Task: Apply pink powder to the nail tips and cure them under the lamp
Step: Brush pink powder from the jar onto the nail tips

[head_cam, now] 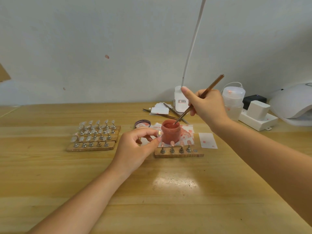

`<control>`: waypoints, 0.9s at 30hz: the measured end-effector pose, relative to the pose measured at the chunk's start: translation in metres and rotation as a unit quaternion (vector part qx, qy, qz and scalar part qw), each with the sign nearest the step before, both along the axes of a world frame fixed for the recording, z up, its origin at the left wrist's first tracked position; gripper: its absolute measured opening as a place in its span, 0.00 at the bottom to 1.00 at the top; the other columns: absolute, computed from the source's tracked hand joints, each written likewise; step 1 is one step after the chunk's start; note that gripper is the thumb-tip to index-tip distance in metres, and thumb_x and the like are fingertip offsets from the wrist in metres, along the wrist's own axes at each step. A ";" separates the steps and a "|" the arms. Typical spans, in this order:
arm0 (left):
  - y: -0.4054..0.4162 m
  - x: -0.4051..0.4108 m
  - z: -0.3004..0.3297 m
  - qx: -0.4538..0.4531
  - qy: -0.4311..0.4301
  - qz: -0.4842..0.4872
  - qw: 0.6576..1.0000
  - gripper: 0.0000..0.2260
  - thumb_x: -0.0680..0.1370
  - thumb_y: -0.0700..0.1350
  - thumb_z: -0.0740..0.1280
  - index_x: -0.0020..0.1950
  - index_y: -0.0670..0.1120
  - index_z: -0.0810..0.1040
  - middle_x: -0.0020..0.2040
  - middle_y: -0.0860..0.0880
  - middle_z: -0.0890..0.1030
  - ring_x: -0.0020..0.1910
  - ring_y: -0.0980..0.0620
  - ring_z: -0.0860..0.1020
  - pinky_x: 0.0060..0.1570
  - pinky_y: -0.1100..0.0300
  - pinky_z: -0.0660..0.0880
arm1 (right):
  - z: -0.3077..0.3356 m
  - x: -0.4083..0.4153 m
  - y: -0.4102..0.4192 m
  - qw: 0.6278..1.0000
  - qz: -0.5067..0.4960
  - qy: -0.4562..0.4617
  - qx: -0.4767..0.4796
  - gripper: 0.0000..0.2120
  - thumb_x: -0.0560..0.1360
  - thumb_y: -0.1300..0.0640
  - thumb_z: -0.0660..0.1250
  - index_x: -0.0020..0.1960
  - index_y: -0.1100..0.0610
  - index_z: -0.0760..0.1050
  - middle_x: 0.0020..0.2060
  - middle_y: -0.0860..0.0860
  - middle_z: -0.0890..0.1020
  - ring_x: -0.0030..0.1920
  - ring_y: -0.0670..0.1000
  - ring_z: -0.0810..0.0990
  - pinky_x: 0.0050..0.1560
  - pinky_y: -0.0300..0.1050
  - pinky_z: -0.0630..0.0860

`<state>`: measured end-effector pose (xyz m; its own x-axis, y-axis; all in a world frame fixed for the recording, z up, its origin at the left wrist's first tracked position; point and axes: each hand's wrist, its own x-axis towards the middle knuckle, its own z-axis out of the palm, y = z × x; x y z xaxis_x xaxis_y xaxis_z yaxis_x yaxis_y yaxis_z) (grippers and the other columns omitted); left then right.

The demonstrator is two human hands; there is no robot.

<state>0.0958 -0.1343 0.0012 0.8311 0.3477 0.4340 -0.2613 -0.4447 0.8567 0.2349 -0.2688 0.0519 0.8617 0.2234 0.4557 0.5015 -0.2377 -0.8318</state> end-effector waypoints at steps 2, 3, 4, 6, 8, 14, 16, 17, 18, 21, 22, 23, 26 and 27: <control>0.000 0.000 0.000 0.003 -0.001 0.000 1.000 0.09 0.70 0.36 0.71 0.40 0.51 0.82 0.38 0.65 0.81 0.34 0.64 0.74 0.33 0.73 0.66 | -0.002 -0.001 -0.001 1.000 -0.008 0.010 0.019 0.22 0.74 0.44 0.66 0.27 0.57 0.72 0.15 0.45 0.73 0.21 0.39 0.72 0.37 0.40 0.71; 0.000 0.000 0.000 0.003 0.000 0.001 1.000 0.09 0.70 0.35 0.71 0.40 0.51 0.82 0.38 0.65 0.81 0.34 0.64 0.74 0.33 0.73 0.66 | -0.003 -0.001 -0.001 1.000 -0.011 0.013 0.023 0.22 0.73 0.44 0.66 0.27 0.57 0.73 0.15 0.45 0.73 0.21 0.39 0.72 0.37 0.40 0.71; 0.000 0.000 0.000 0.002 0.000 0.002 1.000 0.09 0.70 0.35 0.71 0.40 0.51 0.82 0.38 0.64 0.81 0.34 0.64 0.74 0.33 0.73 0.66 | -0.004 -0.001 -0.002 0.999 -0.014 0.015 0.025 0.22 0.73 0.44 0.66 0.27 0.57 0.72 0.15 0.45 0.73 0.21 0.39 0.73 0.36 0.39 0.71; 0.000 0.000 0.000 0.000 -0.002 0.002 1.000 0.09 0.70 0.35 0.71 0.40 0.50 0.82 0.37 0.61 0.81 0.34 0.65 0.74 0.33 0.74 0.66 | -0.007 0.000 -0.004 0.999 -0.020 0.017 0.028 0.22 0.73 0.43 0.66 0.27 0.57 0.72 0.16 0.45 0.73 0.21 0.39 0.73 0.35 0.39 0.70; 0.000 0.000 0.000 0.001 -0.006 0.001 1.000 0.09 0.70 0.34 0.71 0.40 0.49 0.82 0.38 0.59 0.81 0.33 0.65 0.74 0.34 0.75 0.67 | -0.009 0.001 -0.007 0.999 -0.021 0.018 0.030 0.22 0.73 0.43 0.66 0.27 0.56 0.72 0.16 0.45 0.74 0.21 0.39 0.72 0.36 0.40 0.71; 0.000 0.001 0.000 0.001 -0.005 -0.005 1.000 0.10 0.70 0.34 0.71 0.39 0.50 0.82 0.36 0.61 0.81 0.34 0.65 0.75 0.34 0.75 0.67 | -0.009 0.002 -0.017 0.998 -0.041 0.010 0.044 0.22 0.74 0.44 0.65 0.27 0.56 0.72 0.16 0.45 0.73 0.22 0.40 0.72 0.37 0.42 0.72; 0.000 0.001 0.000 0.010 -0.002 -0.004 1.000 0.11 0.70 0.35 0.71 0.39 0.52 0.81 0.36 0.64 0.81 0.33 0.65 0.74 0.33 0.75 0.67 | -0.008 0.002 -0.022 0.997 -0.052 0.012 0.063 0.21 0.74 0.44 0.65 0.28 0.55 0.72 0.17 0.44 0.74 0.23 0.39 0.73 0.38 0.42 0.72; 0.001 0.001 0.000 0.016 -0.001 -0.001 1.000 0.12 0.70 0.35 0.71 0.38 0.54 0.81 0.37 0.66 0.80 0.33 0.64 0.74 0.33 0.74 0.66 | -0.009 0.000 -0.023 0.995 -0.055 0.015 0.077 0.21 0.74 0.44 0.65 0.28 0.55 0.73 0.17 0.44 0.74 0.23 0.39 0.73 0.39 0.42 0.72; 0.001 0.001 -0.001 0.022 0.000 0.003 1.000 0.13 0.70 0.35 0.71 0.38 0.55 0.80 0.37 0.66 0.80 0.33 0.64 0.73 0.32 0.73 0.66 | -0.009 -0.003 -0.025 0.994 -0.054 0.017 0.092 0.20 0.74 0.44 0.65 0.29 0.55 0.73 0.18 0.44 0.74 0.23 0.40 0.74 0.38 0.42 0.72; 0.001 0.001 -0.001 0.030 -0.004 0.010 0.999 0.14 0.70 0.36 0.71 0.37 0.56 0.80 0.37 0.67 0.80 0.33 0.63 0.72 0.31 0.71 0.65 | -0.012 -0.021 -0.027 0.989 -0.027 0.015 0.143 0.16 0.75 0.46 0.64 0.32 0.52 0.77 0.20 0.45 0.77 0.24 0.41 0.75 0.31 0.35 0.72; 0.001 0.001 -0.001 0.034 -0.006 0.010 0.999 0.14 0.70 0.36 0.71 0.37 0.57 0.79 0.37 0.67 0.80 0.32 0.63 0.71 0.31 0.71 0.65 | -0.013 -0.029 -0.028 0.986 -0.007 0.018 0.165 0.15 0.75 0.46 0.63 0.35 0.53 0.78 0.22 0.45 0.78 0.24 0.41 0.76 0.28 0.33 0.72; 0.001 0.001 -0.001 0.037 -0.007 0.009 0.999 0.14 0.70 0.36 0.71 0.37 0.57 0.79 0.37 0.66 0.80 0.32 0.63 0.71 0.31 0.71 0.65 | -0.016 -0.038 -0.030 0.983 0.017 0.024 0.183 0.15 0.75 0.46 0.61 0.37 0.53 0.79 0.23 0.46 0.79 0.24 0.42 0.77 0.27 0.32 0.71; 0.000 0.001 -0.001 0.043 -0.010 0.009 0.999 0.14 0.70 0.37 0.71 0.38 0.57 0.80 0.38 0.66 0.80 0.32 0.62 0.71 0.31 0.71 0.65 | -0.031 -0.062 -0.034 0.976 0.081 0.047 0.199 0.20 0.72 0.42 0.55 0.43 0.54 0.80 0.30 0.49 0.83 0.28 0.45 0.79 0.29 0.33 0.73; -0.001 0.001 -0.002 0.045 -0.012 0.011 0.999 0.13 0.70 0.37 0.71 0.38 0.57 0.80 0.38 0.66 0.80 0.32 0.62 0.71 0.31 0.71 0.65 | -0.036 -0.067 -0.035 0.975 0.097 0.042 0.196 0.20 0.73 0.43 0.54 0.43 0.54 0.80 0.32 0.49 0.84 0.30 0.45 0.80 0.30 0.34 0.74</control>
